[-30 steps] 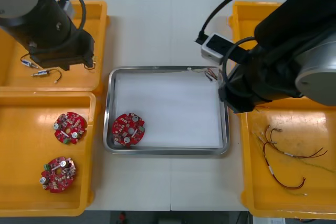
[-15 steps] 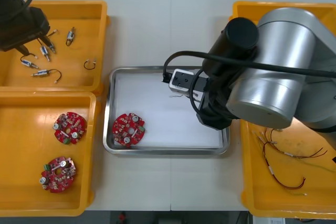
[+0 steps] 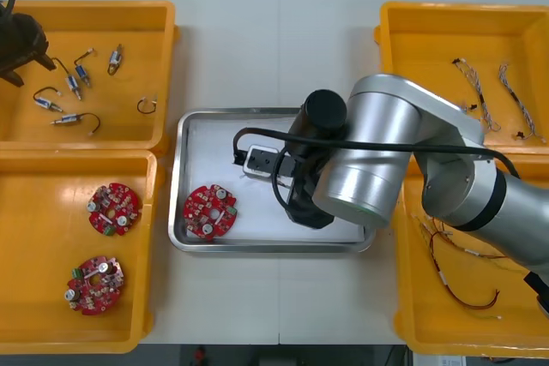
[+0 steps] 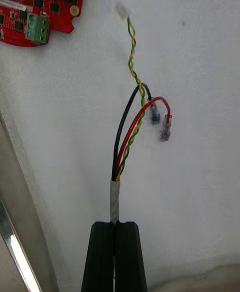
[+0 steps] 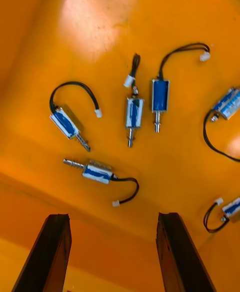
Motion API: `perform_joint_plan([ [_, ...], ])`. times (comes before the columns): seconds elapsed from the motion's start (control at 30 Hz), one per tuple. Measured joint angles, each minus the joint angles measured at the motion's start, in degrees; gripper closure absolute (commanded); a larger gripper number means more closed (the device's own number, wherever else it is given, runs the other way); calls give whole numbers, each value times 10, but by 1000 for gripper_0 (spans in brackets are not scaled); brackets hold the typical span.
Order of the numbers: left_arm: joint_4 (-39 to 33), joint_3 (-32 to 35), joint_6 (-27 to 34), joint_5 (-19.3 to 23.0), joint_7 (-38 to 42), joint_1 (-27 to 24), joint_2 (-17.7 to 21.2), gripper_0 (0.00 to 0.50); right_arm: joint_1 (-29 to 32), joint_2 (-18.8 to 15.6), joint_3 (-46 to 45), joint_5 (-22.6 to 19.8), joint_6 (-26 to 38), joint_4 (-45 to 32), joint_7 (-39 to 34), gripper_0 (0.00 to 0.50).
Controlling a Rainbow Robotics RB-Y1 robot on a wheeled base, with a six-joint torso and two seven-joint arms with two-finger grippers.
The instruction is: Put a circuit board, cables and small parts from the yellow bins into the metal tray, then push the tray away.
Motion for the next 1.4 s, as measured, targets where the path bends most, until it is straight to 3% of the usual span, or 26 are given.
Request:
perform_joint_plan([
  [0.37, 82, -43, -110, -7, 0, 0, 0, 0, 0, 4, 43, -7, -58, 73, 19, 500],
  [0.4, 88, -52, -120, -7, 0, 0, 0, 0, 0, 5, 43, -9, -58, 78, 19, 479],
  [0.43, 95, -61, -129, -7, 0, 0, 0, 0, 0, 7, 43, -11, -58, 83, 19, 336],
  [0.47, 100, -68, -135, -8, 0, 0, 0, 0, 0, 8, 43, -11, -58, 88, 19, 102],
  [0.5, 105, -74, -140, -9, 0, 0, 0, 0, 0, 9, 43, -11, -58, 90, 19, 0],
  [0.93, 161, -84, -188, -50, 0, 0, -10, 0, 0, 13, 25, -23, -33, 88, 19, 0],
  [1.4, 165, -84, -230, -56, 0, 3, -28, 0, 0, 27, -133, -21, 149, 8, 19, 0],
])
